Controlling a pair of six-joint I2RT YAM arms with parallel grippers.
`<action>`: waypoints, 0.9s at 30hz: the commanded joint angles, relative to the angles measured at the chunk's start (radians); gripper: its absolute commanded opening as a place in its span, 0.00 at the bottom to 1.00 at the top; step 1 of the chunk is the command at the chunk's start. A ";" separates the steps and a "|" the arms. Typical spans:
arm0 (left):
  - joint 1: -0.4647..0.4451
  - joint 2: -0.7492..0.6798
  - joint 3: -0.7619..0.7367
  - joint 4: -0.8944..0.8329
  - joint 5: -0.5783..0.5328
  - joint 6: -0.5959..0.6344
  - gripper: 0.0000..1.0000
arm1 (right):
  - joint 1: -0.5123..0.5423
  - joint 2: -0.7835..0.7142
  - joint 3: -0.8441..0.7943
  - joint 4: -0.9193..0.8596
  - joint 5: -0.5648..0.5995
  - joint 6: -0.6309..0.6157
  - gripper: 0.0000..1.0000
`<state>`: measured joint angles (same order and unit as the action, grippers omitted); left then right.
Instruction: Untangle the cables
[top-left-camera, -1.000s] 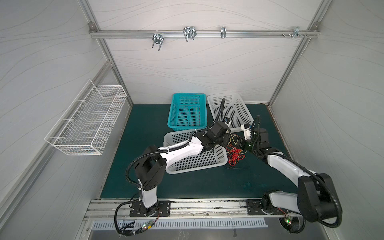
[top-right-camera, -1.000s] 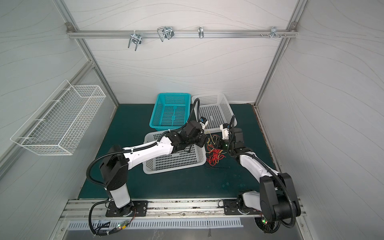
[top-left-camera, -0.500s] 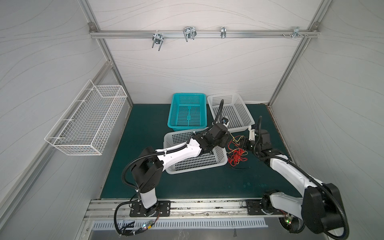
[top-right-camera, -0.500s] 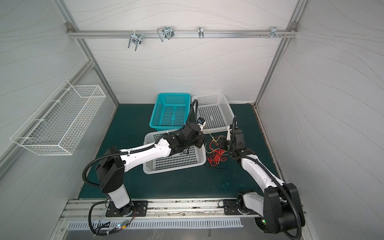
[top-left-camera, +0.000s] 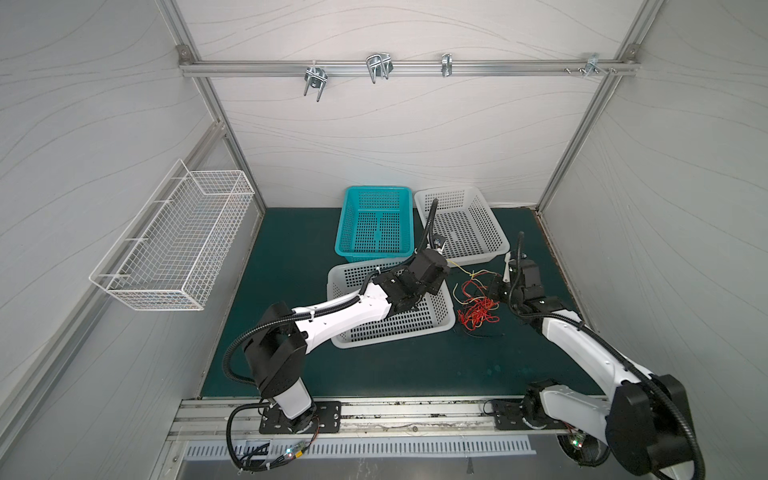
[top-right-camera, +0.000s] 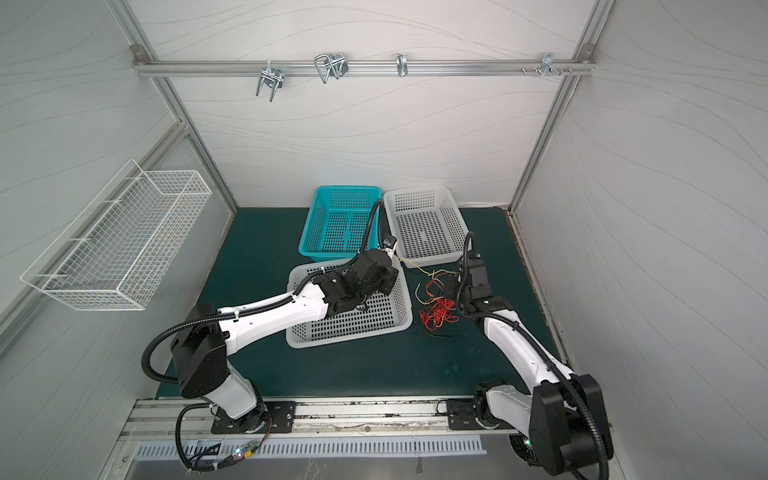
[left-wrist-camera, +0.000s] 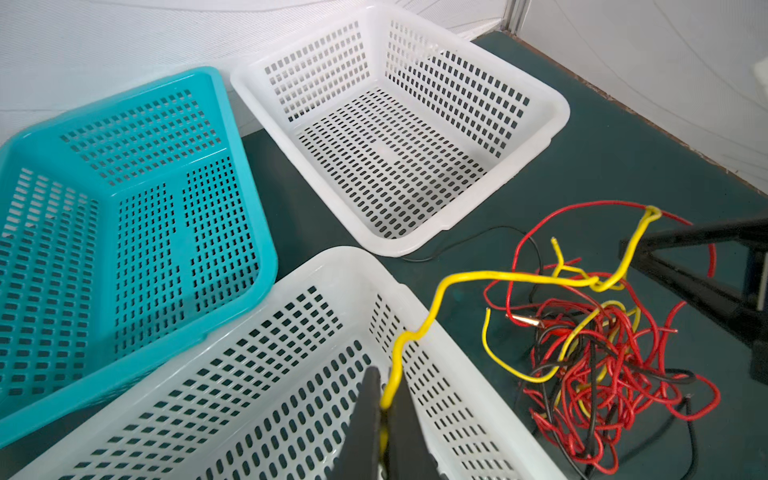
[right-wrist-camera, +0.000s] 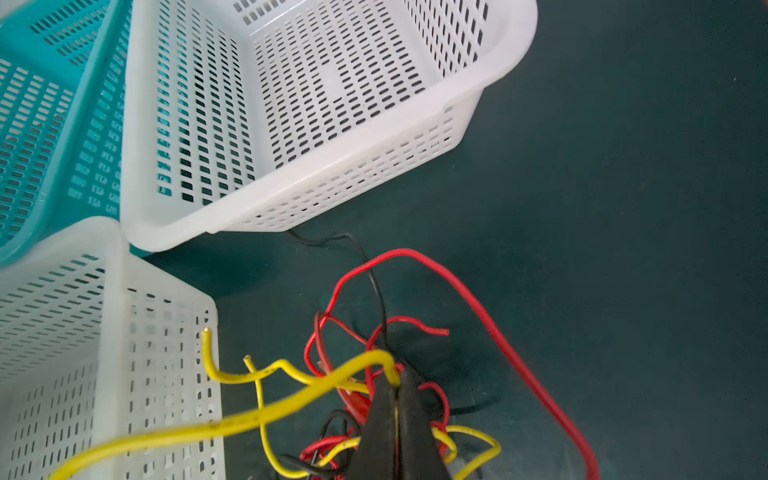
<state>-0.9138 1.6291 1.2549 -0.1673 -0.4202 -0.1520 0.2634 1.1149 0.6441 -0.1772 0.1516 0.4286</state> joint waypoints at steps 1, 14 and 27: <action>0.046 -0.066 -0.011 0.005 -0.137 -0.014 0.00 | -0.018 -0.013 0.012 -0.109 0.148 -0.012 0.00; 0.003 0.081 0.099 -0.039 0.014 -0.011 0.00 | 0.041 0.010 0.059 -0.071 -0.019 -0.091 0.00; 0.001 0.080 0.130 -0.064 0.099 0.041 0.60 | 0.085 0.052 0.097 -0.049 -0.022 -0.152 0.00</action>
<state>-0.9089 1.7210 1.3407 -0.2462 -0.3531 -0.1345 0.3389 1.1515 0.7212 -0.2401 0.1299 0.3084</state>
